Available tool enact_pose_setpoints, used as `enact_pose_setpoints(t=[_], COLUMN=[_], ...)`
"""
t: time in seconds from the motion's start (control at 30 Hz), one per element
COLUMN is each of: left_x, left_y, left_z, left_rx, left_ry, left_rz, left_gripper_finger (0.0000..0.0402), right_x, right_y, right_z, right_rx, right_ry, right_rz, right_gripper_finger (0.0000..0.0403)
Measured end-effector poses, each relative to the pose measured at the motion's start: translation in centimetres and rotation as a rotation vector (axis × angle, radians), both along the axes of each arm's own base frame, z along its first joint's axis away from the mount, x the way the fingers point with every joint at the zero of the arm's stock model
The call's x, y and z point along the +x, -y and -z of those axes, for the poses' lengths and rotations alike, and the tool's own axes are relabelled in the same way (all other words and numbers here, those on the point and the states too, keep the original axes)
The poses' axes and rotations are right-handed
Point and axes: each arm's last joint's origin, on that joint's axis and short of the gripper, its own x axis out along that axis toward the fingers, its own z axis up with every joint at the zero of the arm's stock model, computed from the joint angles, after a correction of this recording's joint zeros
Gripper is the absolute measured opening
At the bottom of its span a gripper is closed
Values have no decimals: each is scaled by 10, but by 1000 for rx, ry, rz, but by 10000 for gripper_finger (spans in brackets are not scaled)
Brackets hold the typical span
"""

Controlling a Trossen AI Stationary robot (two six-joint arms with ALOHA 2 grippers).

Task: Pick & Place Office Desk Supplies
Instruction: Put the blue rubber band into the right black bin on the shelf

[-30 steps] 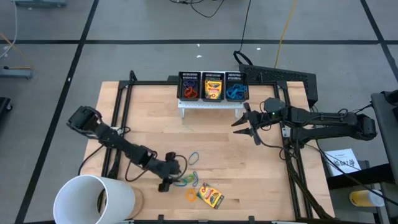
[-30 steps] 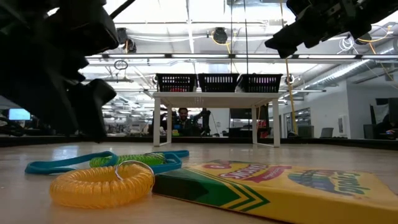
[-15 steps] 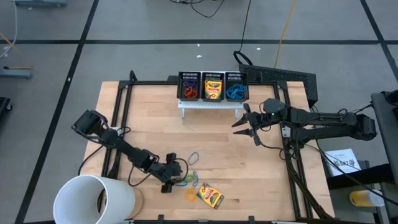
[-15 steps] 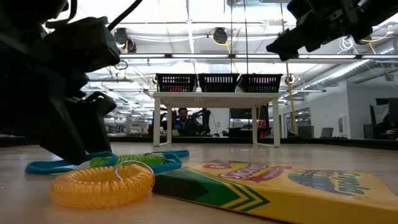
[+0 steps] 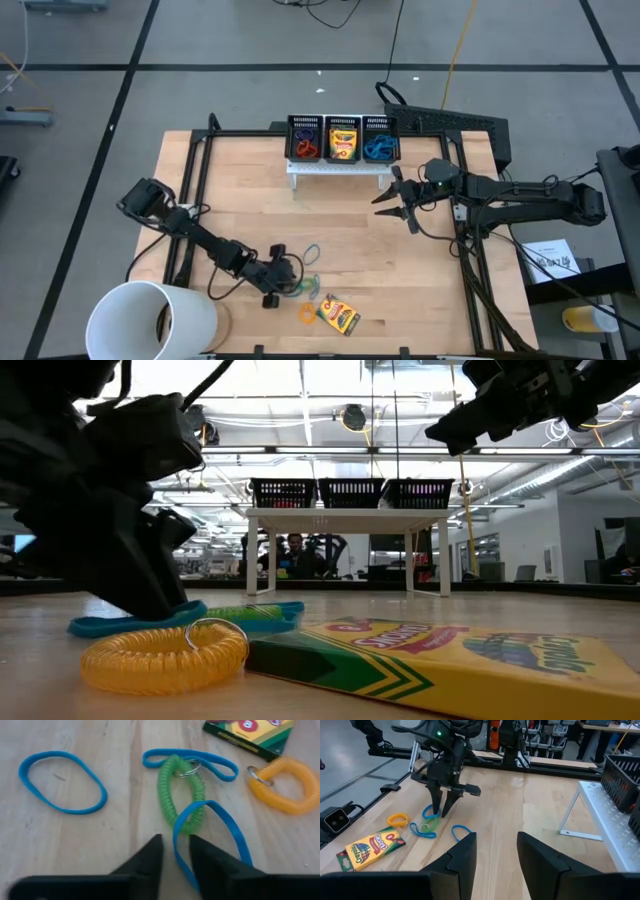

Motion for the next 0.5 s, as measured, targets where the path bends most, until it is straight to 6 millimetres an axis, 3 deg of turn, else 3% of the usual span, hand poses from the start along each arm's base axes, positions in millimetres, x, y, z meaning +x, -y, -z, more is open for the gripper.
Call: enact_pose_setpoints(t=[0.1, 0.17, 0.33, 0.5], left_x=[0, 1, 4, 11], left_y=[0, -2, -8, -23], left_z=[0, 0, -17, -56], left_rx=[-22, -53, -92, 30], left_ry=[-6, -17, 10, 214], left_rz=[-27, -53, -60, -50], left_gripper_finger=[35, 11, 15, 9], right_x=[0, 0, 0, 0], right_y=[0, 0, 0, 0], right_z=[0, 0, 0, -1], right_rx=[0, 0, 0, 0], right_ry=[0, 0, 0, 7], right_rz=[0, 0, 0, 1], right_gripper_finger=[130, 130, 130, 130])
